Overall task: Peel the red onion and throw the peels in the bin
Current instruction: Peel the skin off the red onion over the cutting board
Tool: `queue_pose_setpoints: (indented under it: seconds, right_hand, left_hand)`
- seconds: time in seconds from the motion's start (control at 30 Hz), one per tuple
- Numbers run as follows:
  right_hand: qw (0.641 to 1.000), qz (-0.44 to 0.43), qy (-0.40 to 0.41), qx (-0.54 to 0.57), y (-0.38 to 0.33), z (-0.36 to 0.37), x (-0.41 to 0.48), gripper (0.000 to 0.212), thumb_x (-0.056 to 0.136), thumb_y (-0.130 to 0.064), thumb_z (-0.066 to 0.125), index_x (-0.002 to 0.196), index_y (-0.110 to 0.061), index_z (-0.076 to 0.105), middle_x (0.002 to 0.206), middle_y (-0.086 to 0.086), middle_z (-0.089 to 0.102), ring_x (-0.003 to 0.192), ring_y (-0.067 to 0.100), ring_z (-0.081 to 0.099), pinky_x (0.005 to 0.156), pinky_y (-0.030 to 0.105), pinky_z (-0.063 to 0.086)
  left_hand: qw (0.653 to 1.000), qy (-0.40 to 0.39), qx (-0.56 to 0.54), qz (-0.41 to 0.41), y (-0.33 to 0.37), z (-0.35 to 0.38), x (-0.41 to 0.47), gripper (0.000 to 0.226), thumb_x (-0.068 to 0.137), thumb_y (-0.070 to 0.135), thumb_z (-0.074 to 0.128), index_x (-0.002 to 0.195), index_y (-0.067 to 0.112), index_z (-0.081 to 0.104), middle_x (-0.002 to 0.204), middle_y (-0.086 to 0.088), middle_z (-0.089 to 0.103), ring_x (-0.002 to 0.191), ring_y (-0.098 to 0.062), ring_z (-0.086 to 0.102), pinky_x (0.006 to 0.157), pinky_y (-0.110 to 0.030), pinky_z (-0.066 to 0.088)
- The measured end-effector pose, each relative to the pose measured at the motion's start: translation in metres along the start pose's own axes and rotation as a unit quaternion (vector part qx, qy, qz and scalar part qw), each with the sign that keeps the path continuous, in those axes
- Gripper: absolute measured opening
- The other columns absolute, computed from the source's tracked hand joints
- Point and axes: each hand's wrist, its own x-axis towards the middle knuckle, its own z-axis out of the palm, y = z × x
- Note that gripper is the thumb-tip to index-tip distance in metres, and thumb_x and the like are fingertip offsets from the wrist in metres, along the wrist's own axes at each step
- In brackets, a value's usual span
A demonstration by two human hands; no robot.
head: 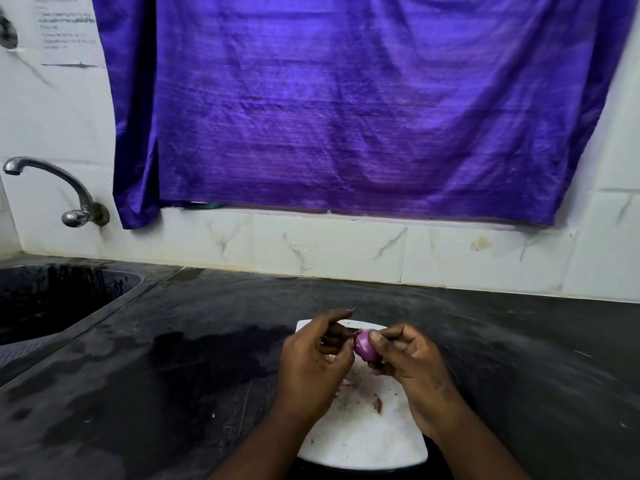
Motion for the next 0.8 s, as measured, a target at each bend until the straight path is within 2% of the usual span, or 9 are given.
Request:
queue_pose_setpoints:
  seconds: [0.2, 0.33, 0.5, 0.63, 0.73, 0.8]
  right_hand:
    - [1.000, 0.002, 0.022, 0.000, 0.0014, -0.0011, 0.0019, 0.029, 0.083, -0.018, 0.076, 0.099, 0.004, 0.066, 0.082, 0.016, 0.079, 0.064, 0.021, 0.069, 0.065, 0.035, 0.057]
    - [1.000, 0.003, 0.022, -0.002, 0.0009, -0.0003, 0.0019, 0.030, 0.081, -0.017, 0.077, 0.099, 0.004, 0.066, 0.082, 0.014, 0.080, 0.064, 0.020, 0.071, 0.064, 0.033, 0.057]
    - [1.000, 0.001, 0.008, -0.014, -0.0003, 0.0011, 0.0000, 0.038, 0.076, -0.022, 0.078, 0.101, 0.003, 0.065, 0.084, 0.012, 0.080, 0.070, 0.019, 0.073, 0.064, 0.032, 0.058]
    - [1.000, 0.005, -0.007, 0.001, -0.0014, 0.0007, -0.0015, 0.028, 0.082, -0.015, 0.076, 0.103, 0.001, 0.068, 0.089, 0.012, 0.080, 0.073, 0.016, 0.074, 0.067, 0.034, 0.056]
    - [1.000, 0.007, -0.009, 0.014, -0.0016, 0.0003, -0.0015, 0.027, 0.082, -0.017, 0.074, 0.105, -0.003, 0.070, 0.092, 0.011, 0.080, 0.075, 0.016, 0.074, 0.071, 0.036, 0.055]
    - [1.000, 0.005, -0.009, 0.016, -0.0015, 0.0006, -0.0015, 0.027, 0.083, -0.019, 0.073, 0.105, -0.005, 0.071, 0.093, 0.011, 0.080, 0.077, 0.018, 0.074, 0.072, 0.037, 0.055]
  left_hand:
    - [1.000, -0.022, 0.010, 0.013, -0.0001, 0.0013, -0.0024, 0.052, 0.084, -0.001, 0.078, 0.124, 0.030, 0.071, 0.100, 0.014, 0.078, 0.093, -0.008, 0.076, 0.076, -0.032, 0.066]
    - [0.998, -0.021, 0.061, 0.026, -0.0010, 0.0004, -0.0023, 0.053, 0.085, -0.002, 0.077, 0.124, 0.033, 0.070, 0.098, 0.018, 0.076, 0.091, -0.003, 0.074, 0.076, -0.025, 0.064]
    - [0.993, -0.030, 0.106, 0.029, -0.0003, 0.0001, -0.0024, 0.051, 0.085, 0.006, 0.076, 0.126, 0.035, 0.067, 0.094, 0.018, 0.072, 0.084, -0.006, 0.071, 0.068, -0.024, 0.062]
    - [0.993, -0.003, 0.119, 0.014, -0.0033, -0.0021, -0.0009, 0.049, 0.087, 0.006, 0.073, 0.125, 0.036, 0.065, 0.090, 0.015, 0.068, 0.078, -0.009, 0.070, 0.062, -0.024, 0.060]
    - [0.992, 0.012, 0.124, -0.014, -0.0059, -0.0029, 0.0006, 0.040, 0.094, 0.011, 0.066, 0.124, 0.038, 0.064, 0.090, 0.014, 0.068, 0.075, -0.007, 0.069, 0.060, -0.026, 0.059]
    - [0.994, 0.006, 0.111, -0.019, -0.0051, -0.0024, 0.0007, 0.028, 0.101, 0.019, 0.060, 0.122, 0.037, 0.065, 0.091, 0.014, 0.070, 0.080, -0.005, 0.070, 0.062, -0.027, 0.059]
